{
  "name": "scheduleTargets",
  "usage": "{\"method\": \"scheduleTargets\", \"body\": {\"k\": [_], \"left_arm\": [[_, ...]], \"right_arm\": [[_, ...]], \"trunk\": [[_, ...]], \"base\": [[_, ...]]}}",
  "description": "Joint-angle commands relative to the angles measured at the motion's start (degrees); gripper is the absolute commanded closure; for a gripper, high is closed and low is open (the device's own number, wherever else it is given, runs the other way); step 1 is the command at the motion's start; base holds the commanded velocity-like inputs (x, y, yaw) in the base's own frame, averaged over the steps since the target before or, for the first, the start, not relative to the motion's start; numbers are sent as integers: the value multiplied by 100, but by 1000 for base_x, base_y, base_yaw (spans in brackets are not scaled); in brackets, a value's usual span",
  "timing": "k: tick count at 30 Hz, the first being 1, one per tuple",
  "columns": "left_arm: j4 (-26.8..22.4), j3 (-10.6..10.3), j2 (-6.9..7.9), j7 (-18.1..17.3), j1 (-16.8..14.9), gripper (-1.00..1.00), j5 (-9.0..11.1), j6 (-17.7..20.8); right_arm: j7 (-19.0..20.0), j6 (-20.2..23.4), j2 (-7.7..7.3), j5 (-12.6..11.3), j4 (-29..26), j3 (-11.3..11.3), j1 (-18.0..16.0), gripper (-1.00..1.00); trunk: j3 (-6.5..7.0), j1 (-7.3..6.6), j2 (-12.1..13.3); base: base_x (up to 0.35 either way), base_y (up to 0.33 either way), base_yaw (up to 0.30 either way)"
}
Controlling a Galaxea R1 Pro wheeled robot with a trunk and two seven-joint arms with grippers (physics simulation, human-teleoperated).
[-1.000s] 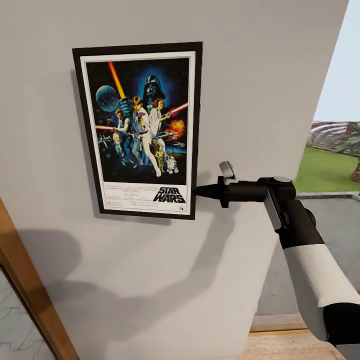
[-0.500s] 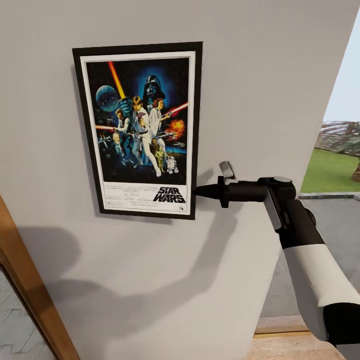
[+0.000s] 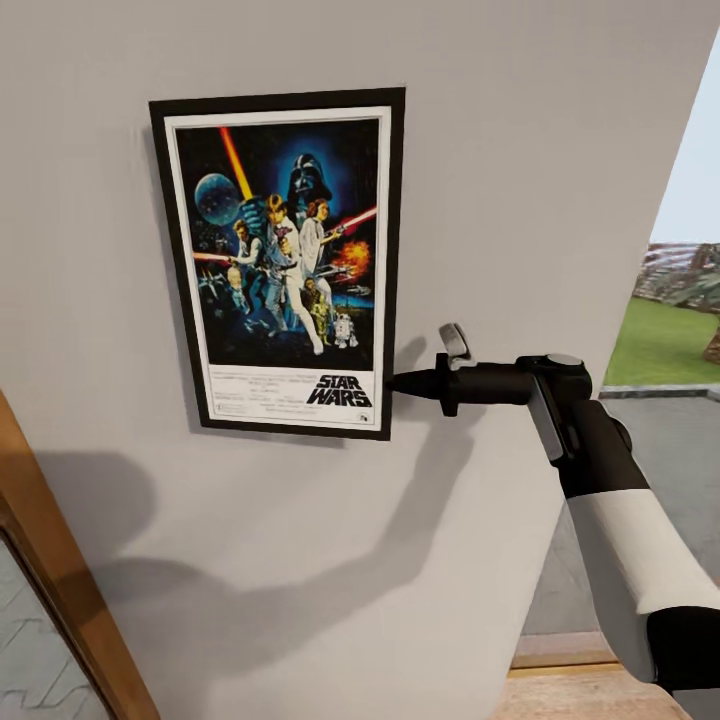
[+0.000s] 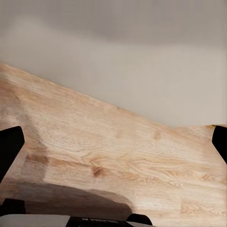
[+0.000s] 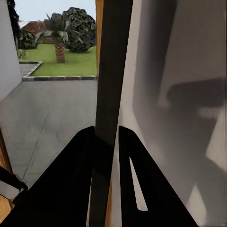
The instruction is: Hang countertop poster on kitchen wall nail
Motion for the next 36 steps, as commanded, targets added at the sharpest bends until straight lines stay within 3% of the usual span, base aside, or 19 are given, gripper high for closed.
{"method": "scheduleTargets", "body": {"k": [1, 36], "left_arm": [[7, -12, 9, -26, -2, -100, 26, -1], [7, -14, 4, -26, -2, -100, 20, 4]], "right_arm": [[-3, 71, -6, -41, 2, 12, -2, 100], [-2, 67, -6, -47, 2, 12, -2, 100]], "trunk": [[-2, 2, -4], [-2, 2, -4]], "base": [[0, 0, 0], [17, 0, 0]]}}
